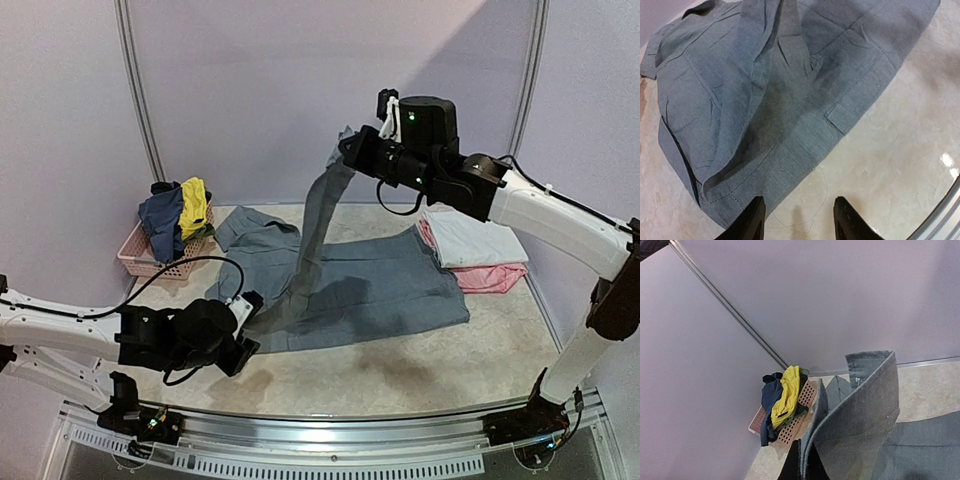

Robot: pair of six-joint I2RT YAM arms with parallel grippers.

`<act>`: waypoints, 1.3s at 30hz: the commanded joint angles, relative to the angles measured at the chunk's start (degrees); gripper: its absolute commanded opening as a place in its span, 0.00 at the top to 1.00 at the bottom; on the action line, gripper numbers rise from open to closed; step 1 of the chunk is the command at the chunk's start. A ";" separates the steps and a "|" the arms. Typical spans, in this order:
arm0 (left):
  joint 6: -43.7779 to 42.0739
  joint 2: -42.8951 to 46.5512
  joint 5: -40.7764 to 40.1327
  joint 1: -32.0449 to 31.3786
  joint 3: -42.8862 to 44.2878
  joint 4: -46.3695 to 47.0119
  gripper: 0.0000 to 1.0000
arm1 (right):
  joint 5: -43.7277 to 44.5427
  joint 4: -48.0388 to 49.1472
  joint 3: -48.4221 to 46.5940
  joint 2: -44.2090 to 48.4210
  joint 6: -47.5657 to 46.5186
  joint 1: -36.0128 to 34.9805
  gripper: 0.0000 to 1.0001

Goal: Fold and stack the mixed laundry pile
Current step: Adjust the 1/3-folded shirt at the center of the board.

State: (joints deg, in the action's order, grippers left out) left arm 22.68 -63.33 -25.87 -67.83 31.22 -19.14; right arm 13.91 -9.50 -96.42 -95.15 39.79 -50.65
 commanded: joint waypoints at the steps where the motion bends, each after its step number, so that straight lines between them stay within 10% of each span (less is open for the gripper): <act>1: 1.02 0.52 -4.16 -0.53 -0.70 1.46 0.53 | 3.25 -2.28 -7.20 -4.02 -2.25 2.40 1.00; 26: 3.82 -7.29 5.61 8.10 -1.83 14.82 0.64 | -16.80 -0.16 -24.54 -30.25 -3.27 9.72 1.00; 39: 2.77 -14.76 8.87 16.62 -2.28 23.19 0.71 | -23.40 -1.90 -9.36 -18.23 -7.85 9.87 1.00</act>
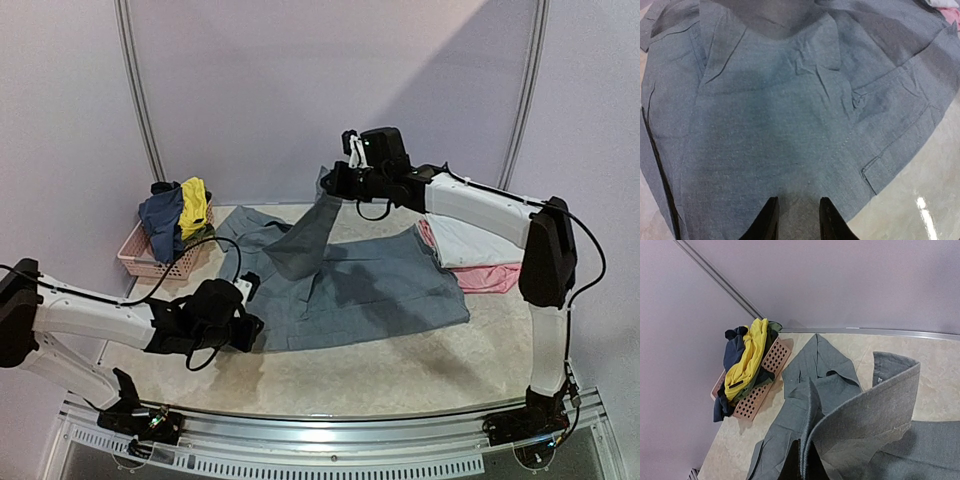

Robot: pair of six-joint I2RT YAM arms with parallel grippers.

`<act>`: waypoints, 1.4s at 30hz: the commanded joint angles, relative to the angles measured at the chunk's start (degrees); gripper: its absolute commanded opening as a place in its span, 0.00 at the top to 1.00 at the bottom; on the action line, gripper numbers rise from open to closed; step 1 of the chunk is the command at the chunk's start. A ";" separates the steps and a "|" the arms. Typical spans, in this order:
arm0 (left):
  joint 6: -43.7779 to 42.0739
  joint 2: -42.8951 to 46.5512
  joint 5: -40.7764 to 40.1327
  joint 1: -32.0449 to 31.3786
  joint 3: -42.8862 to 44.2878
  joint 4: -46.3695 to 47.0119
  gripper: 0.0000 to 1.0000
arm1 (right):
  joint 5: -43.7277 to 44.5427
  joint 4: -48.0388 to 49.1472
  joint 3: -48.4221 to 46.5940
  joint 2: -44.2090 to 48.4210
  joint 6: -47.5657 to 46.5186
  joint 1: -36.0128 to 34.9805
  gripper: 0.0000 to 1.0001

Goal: Fold and stack the mixed laundry pile
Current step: Adjust the 1/3-folded shirt at the center of the board.

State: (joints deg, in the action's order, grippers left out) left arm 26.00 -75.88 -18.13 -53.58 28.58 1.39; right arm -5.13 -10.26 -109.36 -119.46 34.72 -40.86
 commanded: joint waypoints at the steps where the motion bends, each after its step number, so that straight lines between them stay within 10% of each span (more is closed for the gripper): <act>1: -0.36 -2.66 0.60 2.69 0.23 1.91 0.71 | -5.27 -1.71 5.06 7.13 -3.62 0.12 1.00; 18: 11.13 -0.45 -2.85 3.65 -5.73 -6.64 0.69 | -7.68 -7.34 21.93 21.33 -9.06 0.26 1.00; 29: 9.53 25.38 -5.75 2.73 -3.87 -22.31 0.32 | -8.52 -9.55 25.32 23.23 -10.30 0.30 1.00; 42: 16.22 25.11 7.06 21.91 -8.24 -18.67 0.38 | -6.62 -8.81 35.92 29.99 -10.38 0.26 1.00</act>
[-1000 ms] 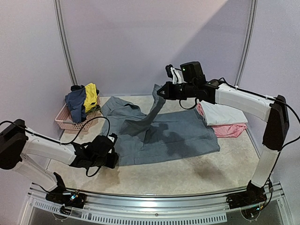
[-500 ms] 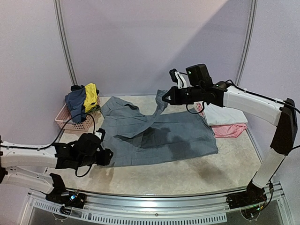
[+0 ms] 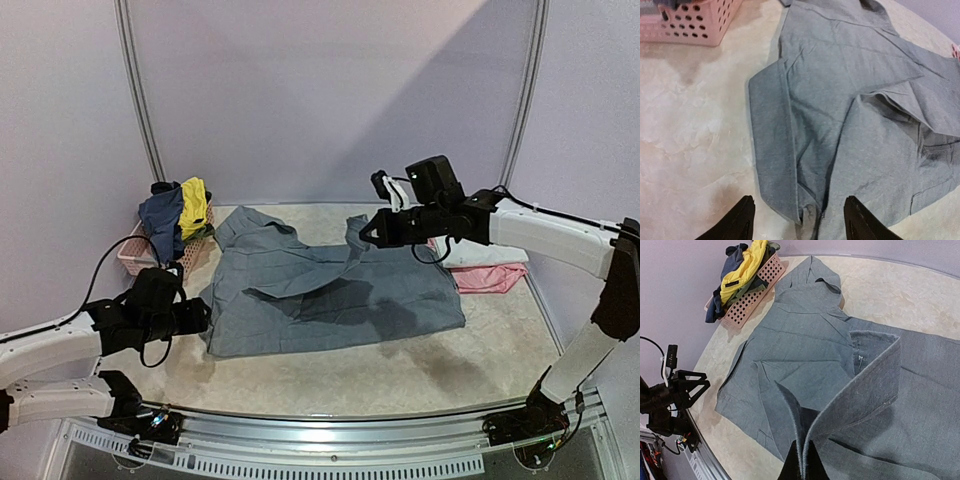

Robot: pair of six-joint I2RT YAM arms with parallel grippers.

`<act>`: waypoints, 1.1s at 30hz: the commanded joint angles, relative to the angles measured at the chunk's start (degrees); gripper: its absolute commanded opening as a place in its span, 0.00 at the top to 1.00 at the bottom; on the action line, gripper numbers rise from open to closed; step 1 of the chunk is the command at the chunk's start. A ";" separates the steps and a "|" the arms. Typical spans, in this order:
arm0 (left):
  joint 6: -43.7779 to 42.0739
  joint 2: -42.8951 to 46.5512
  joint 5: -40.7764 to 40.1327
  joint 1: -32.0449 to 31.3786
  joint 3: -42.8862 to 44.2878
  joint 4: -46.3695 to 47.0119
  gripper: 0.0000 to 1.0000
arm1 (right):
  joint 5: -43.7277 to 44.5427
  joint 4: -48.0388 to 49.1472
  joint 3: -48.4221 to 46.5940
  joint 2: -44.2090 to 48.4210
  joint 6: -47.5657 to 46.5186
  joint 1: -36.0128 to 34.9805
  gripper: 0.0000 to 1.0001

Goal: Fold and stack the mixed laundry pile
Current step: Adjust the 1/3-folded shirt at the center of the board.

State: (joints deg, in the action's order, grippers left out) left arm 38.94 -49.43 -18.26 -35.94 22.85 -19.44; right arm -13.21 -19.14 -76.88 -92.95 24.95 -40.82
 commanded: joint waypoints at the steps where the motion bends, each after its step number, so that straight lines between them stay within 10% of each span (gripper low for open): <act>1: 4.15 -1.80 8.33 5.10 -3.34 3.34 0.38 | 1.86 0.11 4.21 3.87 -0.60 0.21 1.00; 33: 22.77 8.28 12.32 16.18 -15.54 12.06 0.52 | -0.22 6.51 12.75 5.77 1.86 0.21 1.00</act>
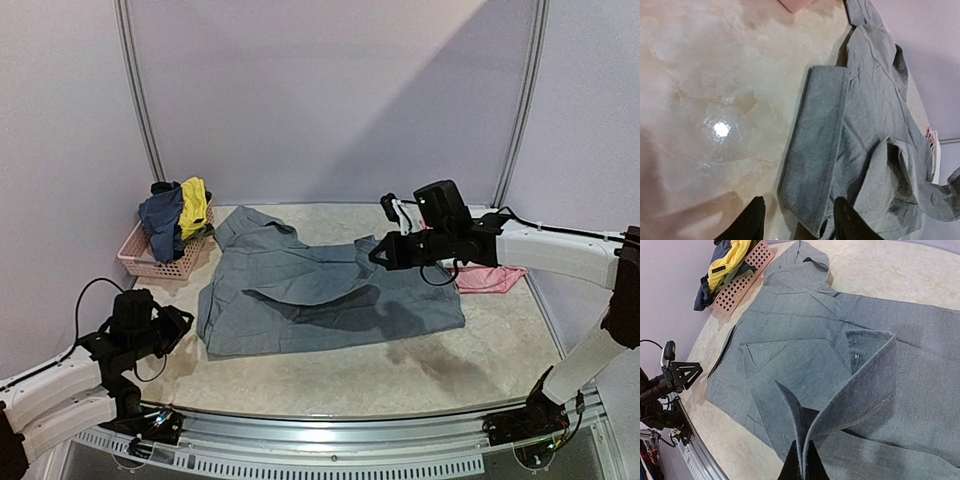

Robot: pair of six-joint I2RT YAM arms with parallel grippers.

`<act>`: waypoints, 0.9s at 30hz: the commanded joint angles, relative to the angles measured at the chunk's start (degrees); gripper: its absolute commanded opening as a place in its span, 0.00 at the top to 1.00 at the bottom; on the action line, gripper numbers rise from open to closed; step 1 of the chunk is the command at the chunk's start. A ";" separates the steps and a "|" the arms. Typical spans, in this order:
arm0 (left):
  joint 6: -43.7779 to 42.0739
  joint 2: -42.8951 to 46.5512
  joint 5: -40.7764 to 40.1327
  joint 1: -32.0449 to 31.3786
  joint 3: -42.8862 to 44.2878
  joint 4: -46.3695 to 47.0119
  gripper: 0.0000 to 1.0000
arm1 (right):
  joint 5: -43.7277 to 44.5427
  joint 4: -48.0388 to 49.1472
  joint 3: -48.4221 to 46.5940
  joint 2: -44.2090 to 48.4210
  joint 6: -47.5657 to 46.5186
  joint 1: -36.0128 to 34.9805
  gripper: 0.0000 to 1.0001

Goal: Fold and stack the mixed laundry pile
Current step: Adjust the 1/3-folded shirt at the center of the board.

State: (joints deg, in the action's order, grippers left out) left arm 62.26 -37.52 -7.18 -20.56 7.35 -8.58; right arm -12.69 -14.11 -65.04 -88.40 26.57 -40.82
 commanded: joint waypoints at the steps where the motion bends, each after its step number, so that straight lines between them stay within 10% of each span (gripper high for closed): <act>1: -0.60 -5.35 1.83 0.85 -0.12 2.62 0.53 | -0.83 1.62 0.96 1.11 0.31 0.19 1.00; 16: -3.15 -26.40 6.69 0.09 0.94 21.20 0.62 | -0.76 2.62 2.18 0.84 0.37 0.21 1.00; 27: -8.21 -29.28 1.10 -4.28 4.94 18.13 1.00 | -0.44 2.94 2.16 -0.19 0.57 0.19 1.00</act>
State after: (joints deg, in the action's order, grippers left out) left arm 58.59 -67.37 -3.11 -23.97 9.19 14.92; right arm -12.78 -11.97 -63.35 -88.40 26.74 -40.82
